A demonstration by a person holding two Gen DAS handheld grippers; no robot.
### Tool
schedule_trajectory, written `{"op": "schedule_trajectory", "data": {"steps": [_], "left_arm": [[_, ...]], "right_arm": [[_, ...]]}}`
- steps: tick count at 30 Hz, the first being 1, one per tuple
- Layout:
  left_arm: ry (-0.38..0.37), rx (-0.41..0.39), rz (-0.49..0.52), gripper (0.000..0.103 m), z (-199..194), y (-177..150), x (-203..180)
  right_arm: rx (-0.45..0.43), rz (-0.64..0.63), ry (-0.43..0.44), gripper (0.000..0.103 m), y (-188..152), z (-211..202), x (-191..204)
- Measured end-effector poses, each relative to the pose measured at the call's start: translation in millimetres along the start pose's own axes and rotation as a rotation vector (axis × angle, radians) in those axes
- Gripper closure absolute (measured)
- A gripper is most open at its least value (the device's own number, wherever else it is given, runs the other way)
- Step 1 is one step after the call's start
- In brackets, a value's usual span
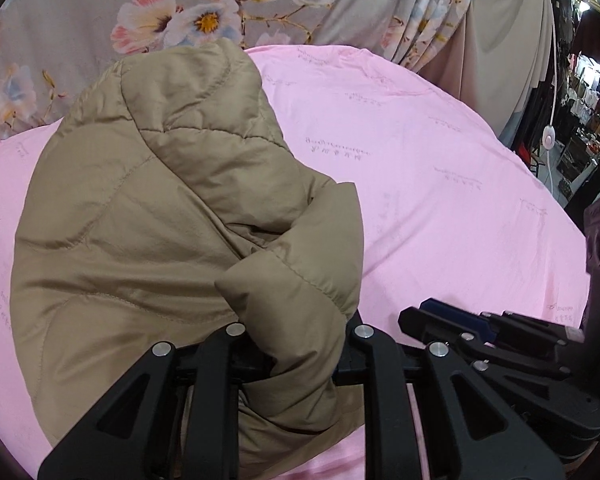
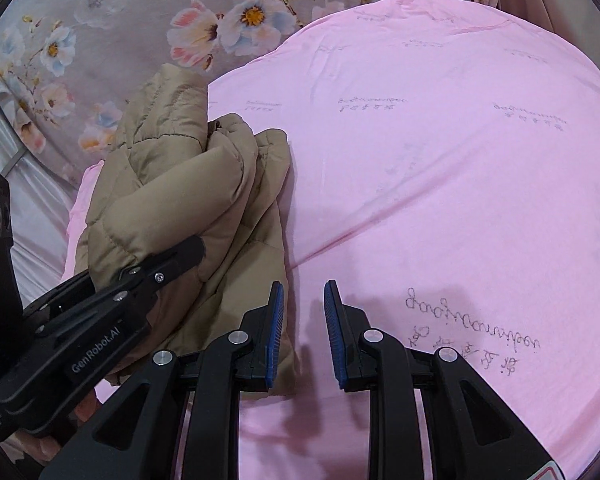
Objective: Fold large clothes
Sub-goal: 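Lift and fold the held jacket edge over with the left gripper toward the right gripper, then release the folded jacket with both grippers and open them above it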
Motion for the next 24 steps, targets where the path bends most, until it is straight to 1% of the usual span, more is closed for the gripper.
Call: {"op": "schedule_trajectory", "data": {"steps": [4,6,8,9,10,11,12,13,15,16,18,19,21,24], "left_arm": [[0.007,0.01,0.016,0.083,4,-7,-4],[-0.009,0.011,0.007,0.081,-3,-8,-3],[-0.05,0.003,-0.022,0.075,-19,-8,1],[-0.071,-0.002,-0.036,0.068,-27,-7,4],[-0.102,-0.01,-0.062,0.063,-39,-6,9],[-0.13,-0.022,-0.089,0.062,-50,-5,15],[-0.148,-0.036,-0.116,0.056,-60,-3,21],[-0.159,-0.06,-0.156,0.053,-75,0,33],[-0.177,-0.104,-0.208,0.051,-95,7,52],[-0.162,-0.129,-0.233,0.05,-105,12,66],[-0.09,-0.167,-0.269,0.05,-119,22,95],[-0.027,-0.18,-0.295,0.05,-124,28,115],[0.076,-0.182,-0.363,0.05,-127,40,155],[0.149,-0.167,-0.444,0.05,-123,53,201]], "right_arm": [[-0.012,0.006,-0.01,0.08,3,-5,-4],[-0.027,0.011,-0.023,0.08,9,-10,-4],[-0.045,0.01,-0.034,0.08,15,-19,-4],[-0.06,0.009,-0.037,0.08,20,-24,-2],[-0.074,0.008,-0.038,0.078,26,-29,1],[-0.093,0.001,-0.04,0.073,32,-35,5],[-0.116,-0.013,-0.037,0.07,39,-42,12],[-0.135,-0.033,-0.032,0.066,46,-47,20],[-0.165,-0.072,-0.011,0.064,58,-56,39],[-0.175,-0.086,0.005,0.062,63,-58,48],[-0.194,-0.111,0.043,0.056,76,-63,70],[-0.202,-0.119,0.057,0.054,84,-64,81],[-0.218,-0.123,0.079,0.047,102,-64,101],[-0.243,-0.105,0.088,0.033,134,-55,127]]}}
Point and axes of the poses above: each gripper's, at about its wrist camera, not at the fingertips, and z roughly the way its jaws point, x to its left, y to its top, the point moved 3 cm from there along z, roughly the way its jaws point, and after that the axes turned 3 degrees about y, right-handed, at the moved point
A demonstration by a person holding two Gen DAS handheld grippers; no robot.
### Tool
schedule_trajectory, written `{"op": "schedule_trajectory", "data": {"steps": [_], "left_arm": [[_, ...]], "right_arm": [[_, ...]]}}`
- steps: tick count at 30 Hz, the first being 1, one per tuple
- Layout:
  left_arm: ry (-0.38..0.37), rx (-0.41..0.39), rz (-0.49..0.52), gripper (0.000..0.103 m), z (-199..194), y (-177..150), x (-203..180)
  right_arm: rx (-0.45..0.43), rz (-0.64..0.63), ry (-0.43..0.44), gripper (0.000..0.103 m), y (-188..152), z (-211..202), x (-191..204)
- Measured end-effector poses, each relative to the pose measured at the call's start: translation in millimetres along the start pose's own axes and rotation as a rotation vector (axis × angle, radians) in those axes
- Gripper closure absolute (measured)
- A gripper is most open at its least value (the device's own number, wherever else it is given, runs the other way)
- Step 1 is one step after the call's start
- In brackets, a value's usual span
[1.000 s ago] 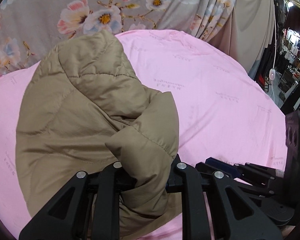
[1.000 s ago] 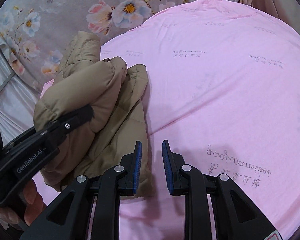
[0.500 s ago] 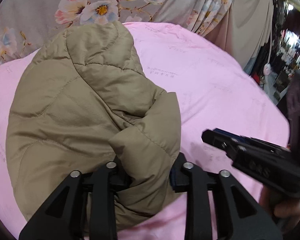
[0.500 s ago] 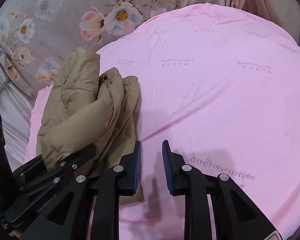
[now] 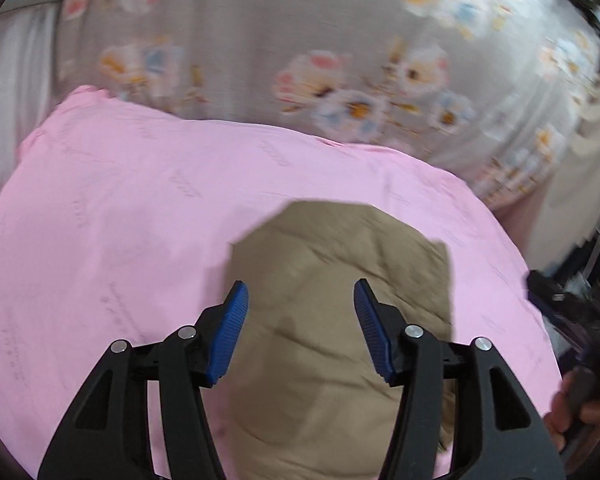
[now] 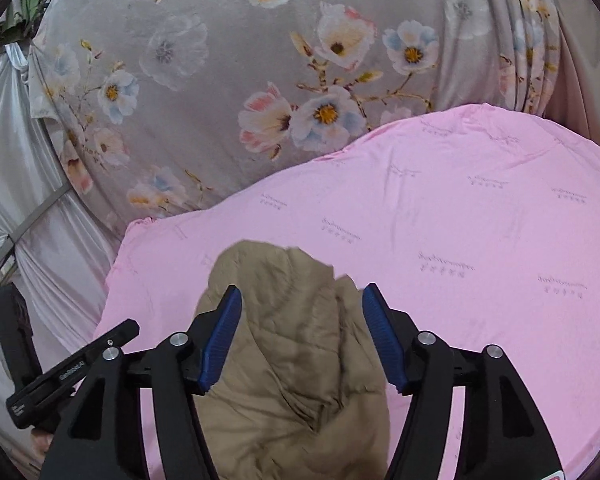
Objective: Fold large clothes
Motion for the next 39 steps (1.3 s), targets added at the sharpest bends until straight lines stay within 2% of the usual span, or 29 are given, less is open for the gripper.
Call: {"op": "schedule_trajectory", "data": {"steps": [3,5,7,9,11,12,13,14,16,18,21,24,27,30,39], "left_arm": [[0.026,0.035,-0.06,0.05,21,23,24],[0.049,0.045,-0.059,0.05,29,28,30],[0.071,0.056,-0.054,0.05,37,30,33],[0.058,0.073,-0.057,0.05,46,32,33],[0.056,0.086,-0.05,0.05,53,29,31],[0.056,0.095,-0.04,0.05,58,29,27],[0.053,0.103,-0.034,0.05,61,28,25],[0.044,0.112,-0.028,0.05,66,27,22],[0.027,0.127,-0.018,0.05,73,26,12],[0.017,0.128,-0.005,0.05,77,28,5],[0.005,0.136,0.012,0.05,85,27,-10],[-0.005,0.175,0.036,0.05,105,16,-29],[0.011,0.215,0.073,0.05,129,-1,-47],[0.071,0.198,0.108,0.048,146,-12,-57],[0.121,0.166,0.133,0.043,176,-30,-60]], "right_arm": [[0.042,0.056,-0.008,0.028,18,36,2],[0.113,0.118,-0.021,0.028,18,66,-7],[0.198,0.195,-0.05,0.028,7,92,-22],[0.272,0.258,-0.068,0.028,-9,112,-36],[0.323,0.277,-0.062,0.03,-24,126,-43],[0.34,0.276,-0.034,0.045,-30,132,-43],[0.353,0.273,-0.01,0.055,-35,135,-42],[0.34,0.272,0.011,0.071,-37,135,-42],[0.28,0.28,0.054,0.087,-35,123,-42],[0.181,0.265,0.058,0.091,-32,99,-43],[0.09,0.202,-0.037,0.092,-43,77,-46],[0.118,0.204,-0.085,0.092,-64,84,-66],[0.146,0.225,-0.088,0.091,-76,93,-84],[0.175,0.224,-0.083,0.089,-81,101,-96],[0.209,0.235,-0.059,0.082,-96,127,-112]]}}
Point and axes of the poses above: each gripper's, at about its wrist camera, not at the fingertips, and z roughly the way its jaws point, x to its left, y to its top, the point moved 3 cm from there along z, roughly the way its jaws point, and after that the axes turned 3 degrees about y, right-handed, at the moved point
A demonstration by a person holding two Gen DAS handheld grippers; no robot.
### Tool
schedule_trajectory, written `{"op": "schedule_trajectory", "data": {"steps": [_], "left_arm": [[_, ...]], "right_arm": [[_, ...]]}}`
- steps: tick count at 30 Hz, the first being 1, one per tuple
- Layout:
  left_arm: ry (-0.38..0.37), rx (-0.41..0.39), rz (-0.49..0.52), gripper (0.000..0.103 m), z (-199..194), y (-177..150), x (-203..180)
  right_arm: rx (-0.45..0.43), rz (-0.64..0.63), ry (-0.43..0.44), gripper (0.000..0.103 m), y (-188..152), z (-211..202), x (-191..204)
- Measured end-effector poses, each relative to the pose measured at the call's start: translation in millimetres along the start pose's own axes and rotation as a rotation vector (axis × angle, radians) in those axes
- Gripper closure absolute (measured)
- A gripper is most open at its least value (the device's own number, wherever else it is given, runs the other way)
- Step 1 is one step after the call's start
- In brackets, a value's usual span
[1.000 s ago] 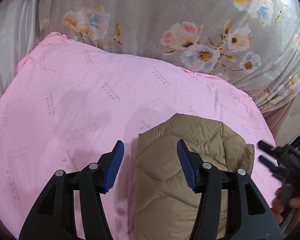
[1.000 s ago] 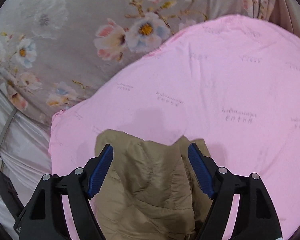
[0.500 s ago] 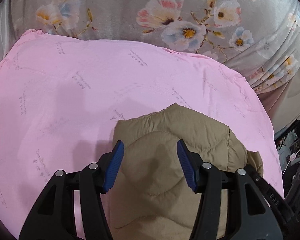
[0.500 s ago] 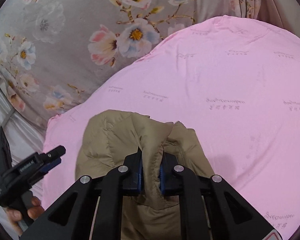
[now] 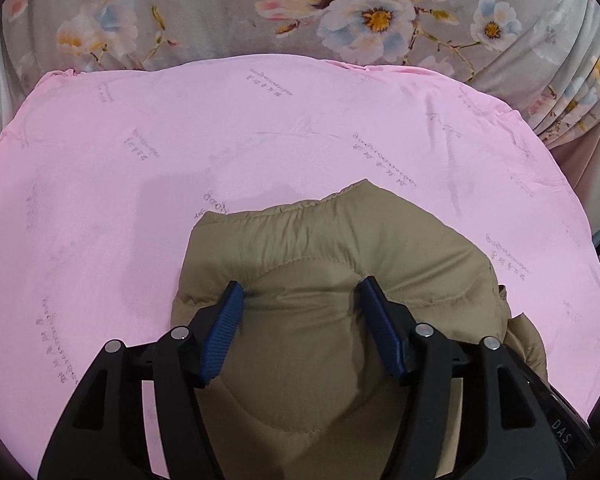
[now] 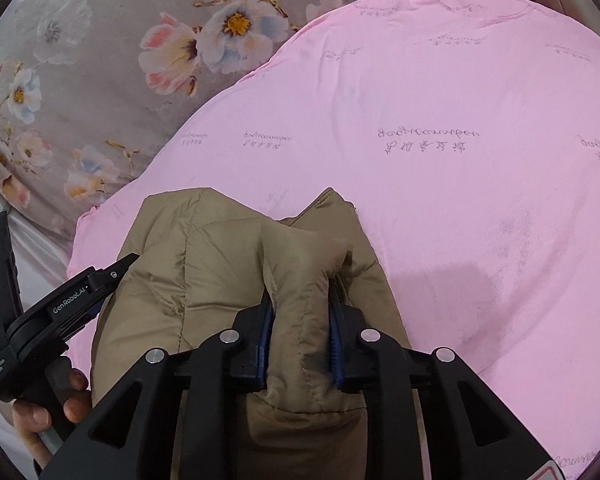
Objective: Fold large clothes
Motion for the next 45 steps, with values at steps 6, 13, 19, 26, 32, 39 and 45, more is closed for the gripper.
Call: {"op": "schedule_trajectory", "data": {"steps": [6,13,19,26,32,39,45], "left_arm": [[0.034,-0.055,0.004,0.041,11,-6,-5],[0.07,-0.1,0.006,0.04,17,-11,-10],[0.096,-0.133,0.012,0.039,21,-14,-14],[0.123,-0.165,0.02,0.039,23,-17,-17],[0.091,-0.162,0.0,0.032,19,-16,-12],[0.016,-0.16,0.023,0.03,-45,-35,5],[-0.018,-0.126,0.039,0.03,-76,-73,1]], "right_arm": [[-0.012,-0.022,0.007,0.082,-2,9,-6],[-0.029,-0.06,-0.014,0.083,-4,14,-5],[-0.037,-0.064,-0.017,0.084,-6,16,-6],[-0.056,-0.057,-0.001,0.084,-7,17,-9],[-0.01,0.028,0.094,0.083,0,6,-22],[-0.147,-0.077,-0.047,0.065,-4,-88,-1],[-0.092,-0.242,-0.099,0.1,-45,-104,30]]}}
Point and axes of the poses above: each gripper's, at about its wrist camera, not at the fingertips, and z roughly the way its jaws point, x to its left, y to its top, the point moved 3 cm from there along z, roughly the way its jaws point, and after that the axes turned 3 degrees about y, right-handed, at the moved point
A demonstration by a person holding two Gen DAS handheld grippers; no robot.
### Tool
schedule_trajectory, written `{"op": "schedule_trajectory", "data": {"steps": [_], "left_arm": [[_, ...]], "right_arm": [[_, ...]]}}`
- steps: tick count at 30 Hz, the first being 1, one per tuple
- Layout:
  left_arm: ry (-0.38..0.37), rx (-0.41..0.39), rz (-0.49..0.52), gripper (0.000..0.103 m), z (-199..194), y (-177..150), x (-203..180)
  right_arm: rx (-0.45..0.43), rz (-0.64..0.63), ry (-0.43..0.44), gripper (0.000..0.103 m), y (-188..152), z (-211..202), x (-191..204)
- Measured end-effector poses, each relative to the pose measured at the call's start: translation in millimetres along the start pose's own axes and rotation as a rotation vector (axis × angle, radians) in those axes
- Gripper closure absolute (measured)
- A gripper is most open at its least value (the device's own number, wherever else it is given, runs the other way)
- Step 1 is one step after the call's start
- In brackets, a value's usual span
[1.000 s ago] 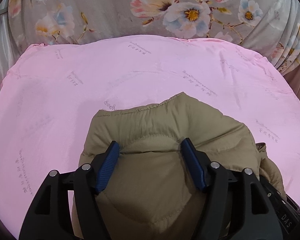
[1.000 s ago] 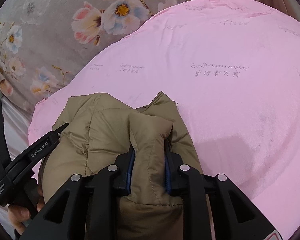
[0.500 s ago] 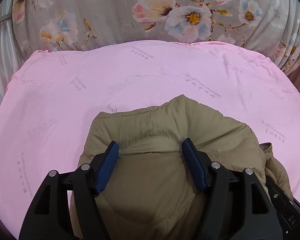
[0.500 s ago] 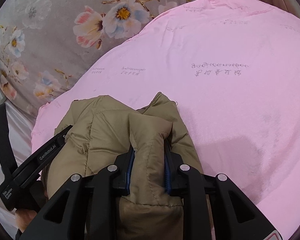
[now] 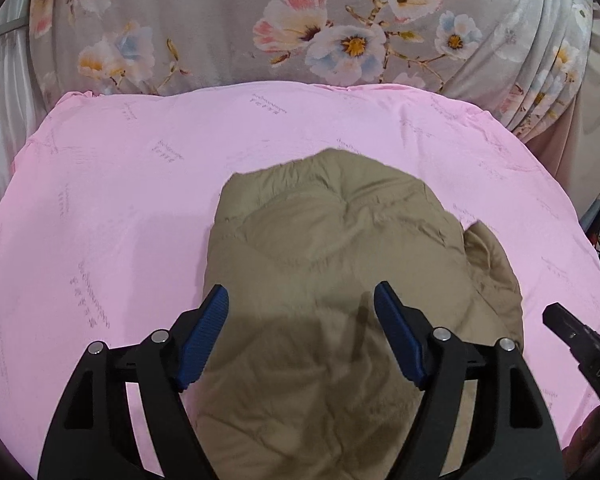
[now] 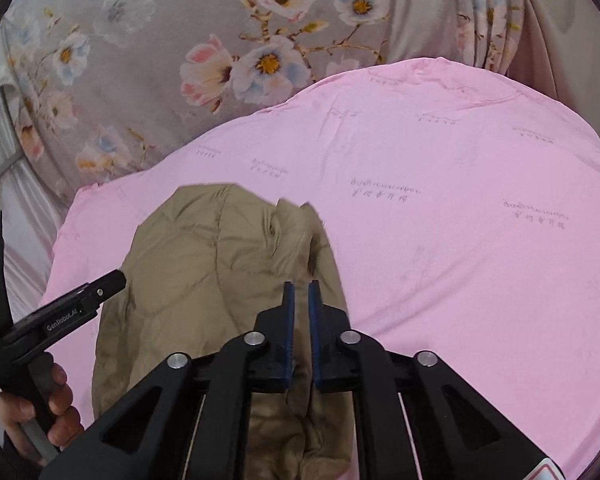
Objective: Fold large clothes
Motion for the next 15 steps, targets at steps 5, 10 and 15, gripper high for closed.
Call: {"op": "schedule_trajectory", "data": {"steps": [5,10,15], "left_arm": [[-0.01,0.044,-0.007,0.03,3,-26,-4],[0.046,0.001,0.039,0.028,7,-38,-11],[0.079,-0.041,0.066,0.027,11,-44,-15]], "right_arm": [[0.074,-0.044,-0.019,0.102,-30,17,9],[0.09,-0.05,-0.019,0.103,-48,26,6],[0.074,-0.062,-0.031,0.103,-56,31,6]]}}
Point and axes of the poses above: each gripper's, at about its wrist camera, not at the fingertips, and z roughly the way its jaws point, x to its left, y to its top, the point moved 3 cm from there along z, roughly the way its jaws point, and after that the axes turned 3 degrees about y, right-handed, at the moved point
